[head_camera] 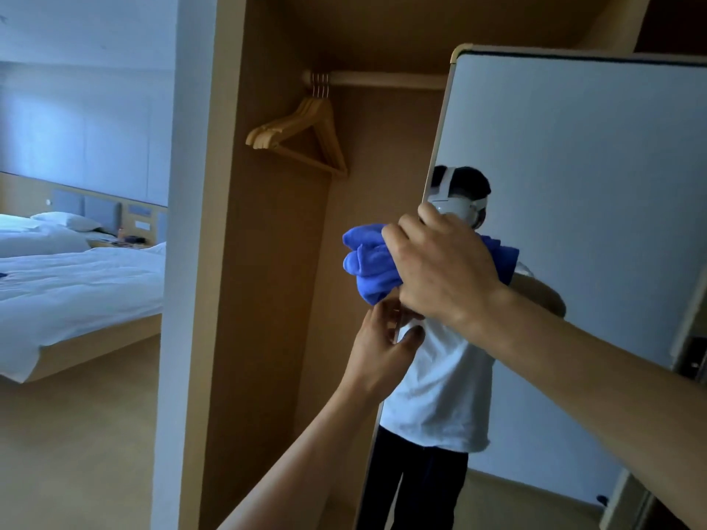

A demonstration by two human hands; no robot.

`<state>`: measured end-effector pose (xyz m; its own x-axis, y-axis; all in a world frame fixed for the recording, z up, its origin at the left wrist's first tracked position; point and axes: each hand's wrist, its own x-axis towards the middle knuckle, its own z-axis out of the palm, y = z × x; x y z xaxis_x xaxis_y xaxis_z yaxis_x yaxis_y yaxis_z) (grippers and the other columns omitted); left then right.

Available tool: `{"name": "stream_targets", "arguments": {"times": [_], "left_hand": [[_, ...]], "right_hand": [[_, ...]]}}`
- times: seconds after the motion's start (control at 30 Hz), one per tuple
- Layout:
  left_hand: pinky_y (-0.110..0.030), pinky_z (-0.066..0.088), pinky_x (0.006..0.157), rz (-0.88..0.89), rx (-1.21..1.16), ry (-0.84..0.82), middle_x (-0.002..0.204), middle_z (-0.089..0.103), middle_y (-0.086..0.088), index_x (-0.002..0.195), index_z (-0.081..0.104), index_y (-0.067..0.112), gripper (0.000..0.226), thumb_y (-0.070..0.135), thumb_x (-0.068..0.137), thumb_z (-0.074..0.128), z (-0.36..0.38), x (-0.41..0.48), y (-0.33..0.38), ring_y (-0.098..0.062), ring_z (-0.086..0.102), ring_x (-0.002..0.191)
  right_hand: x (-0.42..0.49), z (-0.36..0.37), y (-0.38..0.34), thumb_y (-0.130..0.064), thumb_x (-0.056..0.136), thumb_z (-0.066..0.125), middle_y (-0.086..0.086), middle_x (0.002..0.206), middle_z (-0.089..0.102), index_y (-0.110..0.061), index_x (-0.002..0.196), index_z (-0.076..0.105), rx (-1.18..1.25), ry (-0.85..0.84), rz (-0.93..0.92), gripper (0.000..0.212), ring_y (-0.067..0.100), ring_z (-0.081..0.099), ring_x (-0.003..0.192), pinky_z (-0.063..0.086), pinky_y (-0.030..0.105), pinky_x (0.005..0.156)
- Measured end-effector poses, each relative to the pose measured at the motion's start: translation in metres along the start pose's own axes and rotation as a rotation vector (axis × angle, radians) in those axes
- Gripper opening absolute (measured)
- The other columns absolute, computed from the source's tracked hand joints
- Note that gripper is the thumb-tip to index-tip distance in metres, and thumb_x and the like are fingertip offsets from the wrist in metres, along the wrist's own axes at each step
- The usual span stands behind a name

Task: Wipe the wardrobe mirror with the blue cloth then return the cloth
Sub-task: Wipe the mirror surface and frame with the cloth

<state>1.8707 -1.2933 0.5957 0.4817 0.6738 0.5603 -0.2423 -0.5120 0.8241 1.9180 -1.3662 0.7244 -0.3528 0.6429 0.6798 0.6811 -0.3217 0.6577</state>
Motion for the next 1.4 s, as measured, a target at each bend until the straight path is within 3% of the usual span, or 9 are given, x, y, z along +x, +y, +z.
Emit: {"name": "stream_targets", "arguments": {"times": [0.13, 0.23, 0.47, 0.7, 0.83, 0.97, 1.07, 1.2, 1.4], "left_hand": [[-0.016, 0.037, 0.058, -0.025, -0.054, -0.016, 0.062, 0.056, 0.015, 0.078, 0.050, 0.024, 0.022, 0.020, 0.090, 0.068, 0.001, -0.010, -0.011, 0.001, 0.047, 0.058], [-0.029, 0.046, 0.068, -0.023, -0.091, -0.022, 0.084, 0.065, -0.009, 0.093, 0.058, 0.016, 0.018, 0.030, 0.088, 0.066, 0.002, -0.018, -0.024, -0.007, 0.055, 0.073], [-0.020, 0.043, 0.088, -0.049, -0.071, -0.142, 0.125, 0.057, 0.011, 0.115, 0.056, 0.041, 0.031, 0.032, 0.086, 0.060, -0.008, -0.040, -0.054, 0.000, 0.054, 0.112], [-0.016, 0.053, 0.082, -0.067, -0.101, -0.243, 0.128, 0.052, 0.009, 0.129, 0.052, 0.033, 0.040, 0.036, 0.091, 0.062, -0.016, -0.046, -0.071, -0.010, 0.057, 0.114], [-0.041, 0.055, 0.098, -0.083, -0.110, -0.263, 0.127, 0.051, 0.019, 0.130, 0.051, 0.037, 0.053, 0.055, 0.080, 0.058, -0.016, -0.048, -0.075, -0.011, 0.059, 0.118], [-0.042, 0.052, 0.100, -0.101, -0.156, -0.249, 0.125, 0.055, 0.016, 0.129, 0.052, 0.040, 0.053, 0.056, 0.079, 0.056, -0.018, -0.050, -0.077, -0.009, 0.059, 0.117], [-0.033, 0.050, 0.098, -0.094, -0.177, -0.279, 0.123, 0.062, 0.012, 0.128, 0.054, 0.037, 0.042, 0.047, 0.087, 0.058, -0.019, -0.051, -0.077, -0.007, 0.060, 0.115], [-0.019, 0.050, 0.073, -0.177, -0.251, -0.311, 0.082, 0.065, 0.012, 0.090, 0.059, 0.021, 0.011, 0.010, 0.093, 0.060, -0.021, -0.060, -0.086, -0.002, 0.062, 0.079], [-0.034, 0.049, 0.088, -0.370, -0.522, -0.338, 0.100, 0.069, -0.002, 0.109, 0.068, 0.012, 0.019, 0.020, 0.094, 0.060, -0.039, -0.060, -0.093, -0.018, 0.060, 0.095]], "right_hand": [[-0.023, 0.010, -0.023, -0.011, 0.064, 0.041, 0.012, 0.076, 0.060, -0.009, 0.083, 0.057, 0.034, -0.089, -0.006, 0.025, 0.031, 0.054, 0.080, 0.046, 0.044, 0.071], [-0.031, 0.015, -0.031, -0.010, 0.065, 0.041, 0.011, 0.078, 0.060, -0.010, 0.086, 0.056, 0.018, -0.114, 0.020, 0.025, 0.029, 0.054, 0.080, 0.043, 0.040, 0.067], [-0.015, 0.003, -0.024, -0.008, 0.060, 0.069, 0.012, 0.085, 0.065, -0.007, 0.099, 0.061, -0.040, -0.142, 0.104, 0.039, 0.029, 0.056, 0.079, 0.045, 0.038, 0.065], [0.016, -0.012, -0.007, -0.005, 0.067, 0.068, 0.014, 0.092, 0.066, -0.005, 0.106, 0.061, -0.117, -0.125, 0.202, 0.040, 0.033, 0.056, 0.084, 0.044, 0.040, 0.067], [0.001, -0.008, -0.019, -0.006, 0.064, 0.070, 0.010, 0.090, 0.065, -0.007, 0.105, 0.060, -0.130, -0.154, 0.185, 0.043, 0.030, 0.053, 0.081, 0.042, 0.039, 0.065], [-0.027, 0.000, -0.043, -0.005, 0.061, 0.065, 0.005, 0.089, 0.064, -0.011, 0.099, 0.059, -0.072, -0.188, 0.205, 0.039, 0.028, 0.051, 0.081, 0.044, 0.039, 0.064], [-0.053, 0.009, -0.069, -0.007, 0.065, 0.055, 0.003, 0.093, 0.063, -0.013, 0.102, 0.057, -0.013, -0.262, 0.208, 0.038, 0.028, 0.052, 0.086, 0.046, 0.041, 0.071], [-0.085, 0.018, -0.100, -0.005, 0.065, 0.054, 0.001, 0.092, 0.062, -0.014, 0.103, 0.058, 0.064, -0.341, 0.218, 0.040, 0.025, 0.051, 0.084, 0.047, 0.039, 0.070], [-0.083, 0.016, -0.100, -0.003, 0.066, 0.060, 0.002, 0.094, 0.065, -0.012, 0.108, 0.060, 0.089, -0.363, 0.248, 0.043, 0.026, 0.054, 0.084, 0.050, 0.042, 0.071]]}}
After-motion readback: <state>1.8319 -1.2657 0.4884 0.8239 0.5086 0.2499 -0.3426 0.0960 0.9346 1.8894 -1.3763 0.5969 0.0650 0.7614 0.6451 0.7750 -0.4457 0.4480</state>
